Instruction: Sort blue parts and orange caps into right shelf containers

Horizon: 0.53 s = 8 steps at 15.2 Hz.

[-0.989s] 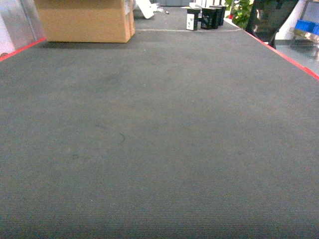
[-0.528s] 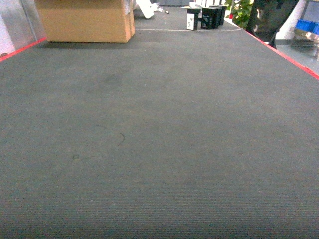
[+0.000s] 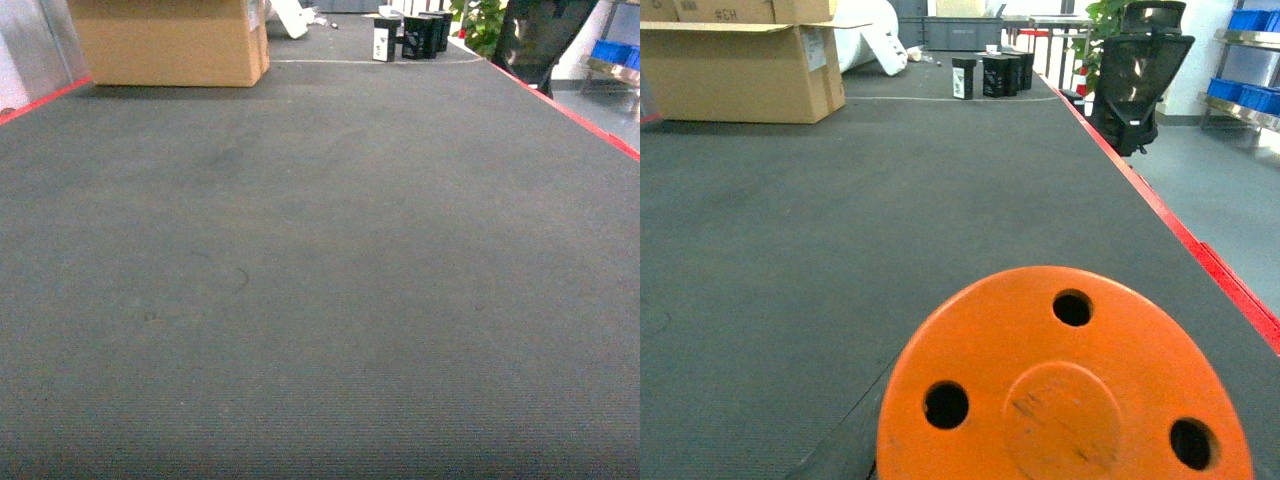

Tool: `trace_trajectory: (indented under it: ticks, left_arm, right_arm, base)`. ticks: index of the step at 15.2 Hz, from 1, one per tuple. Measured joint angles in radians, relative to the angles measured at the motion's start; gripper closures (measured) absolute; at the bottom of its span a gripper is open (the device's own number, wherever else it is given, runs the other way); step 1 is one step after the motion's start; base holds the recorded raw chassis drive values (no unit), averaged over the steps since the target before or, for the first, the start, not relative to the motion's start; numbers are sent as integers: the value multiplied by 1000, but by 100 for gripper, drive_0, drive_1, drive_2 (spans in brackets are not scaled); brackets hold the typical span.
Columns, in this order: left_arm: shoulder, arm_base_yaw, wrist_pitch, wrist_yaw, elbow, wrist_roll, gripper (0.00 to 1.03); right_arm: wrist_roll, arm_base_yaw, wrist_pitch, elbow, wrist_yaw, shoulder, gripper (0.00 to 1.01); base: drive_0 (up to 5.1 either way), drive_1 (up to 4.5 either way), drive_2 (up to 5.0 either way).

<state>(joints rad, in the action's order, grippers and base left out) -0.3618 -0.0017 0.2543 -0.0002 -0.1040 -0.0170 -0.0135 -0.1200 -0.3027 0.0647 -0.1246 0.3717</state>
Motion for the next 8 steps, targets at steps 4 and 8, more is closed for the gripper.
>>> trace_trajectory:
  ticks: [4,8]
  left_arm:
    - [73,0,-37,0,43,0,61]
    - [138,0,-75,0,64,0,61]
  right_arm:
    - [6,124,62,-26,126,-89,58]
    - [7,120,89,-52,125,-157,58]
  base:
    - [0,0,0]
    - [0,0,0]
